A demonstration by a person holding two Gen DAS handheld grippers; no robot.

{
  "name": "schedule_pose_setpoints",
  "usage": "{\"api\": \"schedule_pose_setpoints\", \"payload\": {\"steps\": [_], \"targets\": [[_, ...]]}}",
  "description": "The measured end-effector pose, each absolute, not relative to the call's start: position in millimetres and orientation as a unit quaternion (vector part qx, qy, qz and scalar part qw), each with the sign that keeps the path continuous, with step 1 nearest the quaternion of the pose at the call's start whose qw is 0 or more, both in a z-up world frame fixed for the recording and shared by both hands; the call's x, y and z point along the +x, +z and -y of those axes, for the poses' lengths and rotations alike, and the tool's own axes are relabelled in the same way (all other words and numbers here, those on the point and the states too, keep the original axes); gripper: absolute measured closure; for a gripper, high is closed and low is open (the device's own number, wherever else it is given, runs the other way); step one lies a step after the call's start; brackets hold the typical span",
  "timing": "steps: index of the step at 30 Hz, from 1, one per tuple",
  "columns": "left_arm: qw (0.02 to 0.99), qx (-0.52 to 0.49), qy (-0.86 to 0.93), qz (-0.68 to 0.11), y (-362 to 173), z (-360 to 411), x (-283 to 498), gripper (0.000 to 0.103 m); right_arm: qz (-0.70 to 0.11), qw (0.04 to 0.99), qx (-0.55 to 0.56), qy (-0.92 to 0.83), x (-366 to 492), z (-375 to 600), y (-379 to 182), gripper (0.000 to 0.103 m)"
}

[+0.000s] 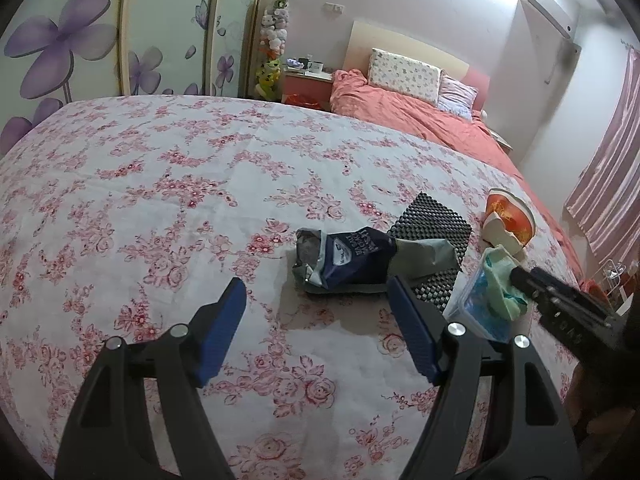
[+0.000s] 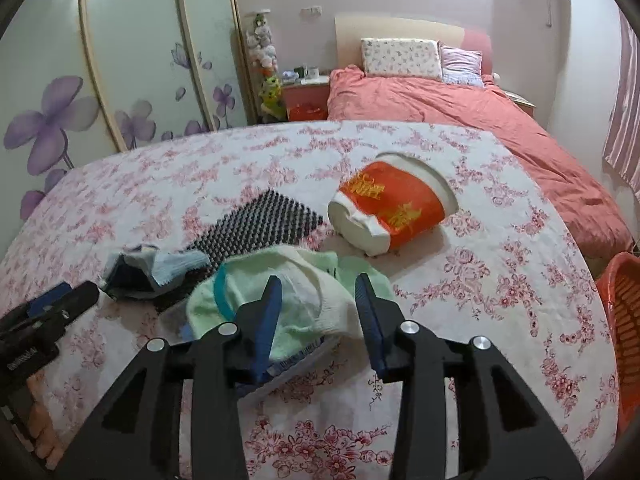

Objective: Collect trash
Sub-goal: 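Grasp the mint-green cloth with the right gripper, then grasp the blue snack bag with the left gripper while the right gripper holds the cloth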

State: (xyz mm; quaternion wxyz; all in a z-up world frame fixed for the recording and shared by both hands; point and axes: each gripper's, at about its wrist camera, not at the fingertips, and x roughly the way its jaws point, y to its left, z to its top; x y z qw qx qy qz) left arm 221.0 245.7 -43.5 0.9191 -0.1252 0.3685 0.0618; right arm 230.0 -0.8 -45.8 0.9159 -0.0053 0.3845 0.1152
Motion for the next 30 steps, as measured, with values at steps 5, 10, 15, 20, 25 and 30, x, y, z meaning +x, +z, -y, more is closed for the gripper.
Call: {"api": "schedule_pose_setpoints", "payload": {"steps": [5,10,15,20,25,30], "targets": [[0.919,-0.124,0.06,-0.369,-42.7,-243.9,223.4,0.03,-0.381,0.917,0.014,0.116,227.3,7.7,-45.4,0.084],[0.919,-0.123,0.054,-0.37,-42.3,-240.0,225.1,0.03,-0.374,0.919,0.027,0.121,224.8,13.4,-38.5,0.085],[0.919,-0.118,0.046,-0.372,-42.3,-232.3,225.9,0.03,-0.382,0.916,0.019,0.12,225.2,12.9,-43.5,0.092],[0.92,-0.115,0.041,-0.372,-41.4,-227.9,225.5,0.03,-0.378,0.918,0.011,0.12,221.5,12.8,-42.8,0.099],[0.921,-0.115,0.039,-0.371,-39.4,-225.9,224.9,0.03,-0.36,0.925,0.033,0.118,216.1,23.8,-30.9,0.099],[0.921,-0.112,0.035,-0.371,-38.1,-222.3,225.1,0.03,-0.334,0.935,0.048,0.108,209.0,37.6,-15.0,0.099]]}}
